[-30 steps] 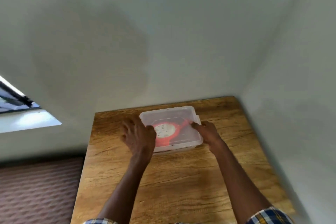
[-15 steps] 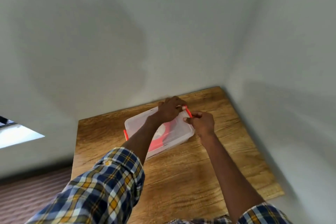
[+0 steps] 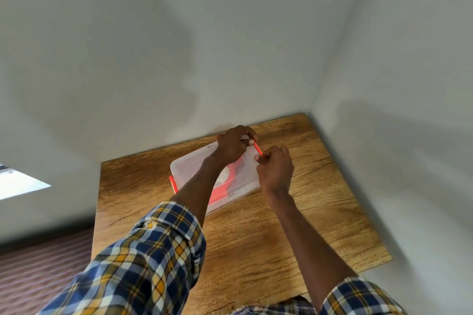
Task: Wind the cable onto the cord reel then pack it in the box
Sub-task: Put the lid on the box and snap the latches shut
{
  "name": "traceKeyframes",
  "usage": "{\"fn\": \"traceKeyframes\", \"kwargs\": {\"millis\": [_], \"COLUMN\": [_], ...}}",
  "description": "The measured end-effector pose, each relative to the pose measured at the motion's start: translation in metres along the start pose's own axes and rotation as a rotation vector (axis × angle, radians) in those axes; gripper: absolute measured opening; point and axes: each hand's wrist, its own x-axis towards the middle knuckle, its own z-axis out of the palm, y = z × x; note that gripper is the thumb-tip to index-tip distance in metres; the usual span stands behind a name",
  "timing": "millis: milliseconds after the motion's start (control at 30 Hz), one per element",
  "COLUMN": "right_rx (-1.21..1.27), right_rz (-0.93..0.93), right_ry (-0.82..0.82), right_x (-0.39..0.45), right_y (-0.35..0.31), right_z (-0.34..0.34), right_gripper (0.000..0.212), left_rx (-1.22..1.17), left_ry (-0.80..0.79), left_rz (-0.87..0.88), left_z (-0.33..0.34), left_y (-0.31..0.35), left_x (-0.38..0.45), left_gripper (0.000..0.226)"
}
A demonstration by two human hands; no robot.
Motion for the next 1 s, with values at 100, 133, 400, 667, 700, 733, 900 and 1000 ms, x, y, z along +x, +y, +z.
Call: {"fn": "traceKeyframes", "kwargs": {"millis": [100,133,400,667,700,733,900,1000], "right_rx": [0.059,0.116,0.592,0.665,0.640,0.615,0.535,0.500], "right_rz": [0.081,0.144,0.527,0.188,0.158,0.132,0.000,-0.019], "right_ry": [0.024,0.035,-0.179,-0.611,-0.644,-0.675,-0.736,-0.729], "right_x": [-0.007,-0.010,-0.043,-0.097,-0.101,-0.106,-0.124,-0.122], "right_y": [0.001,0.003,-0.003,-0.073,-0.079,-0.086,-0.128,-0.145], "right_z": [-0.002,-0.001,0.028,0.096,0.107,0.119,0.152,0.168], "right_gripper": [0.021,0.027,0.061,0.074,0.073,0.070,0.059,0.050], "left_rx": [0.044,0.081,0.429,-0.020,-0.093,-0.155,-0.332,-0.304], "left_ry": [-0.050,-0.075,0.256,0.380,0.396,0.420,0.573,0.635], "left_rz": [0.017,-0.001,-0.541,-0.625,-0.619,-0.613,-0.606,-0.618], "left_z": [-0.008,-0.011,-0.064,-0.137,-0.142,-0.146,-0.155,-0.162], "left_y": [0.007,0.008,-0.036,-0.114,-0.121,-0.129,-0.160,-0.161], "left_x": [-0.003,-0.006,-0.087,-0.185,-0.201,-0.216,-0.267,-0.270], "left_gripper": [0.033,0.031,0.058,0.042,0.040,0.040,0.053,0.051]}}
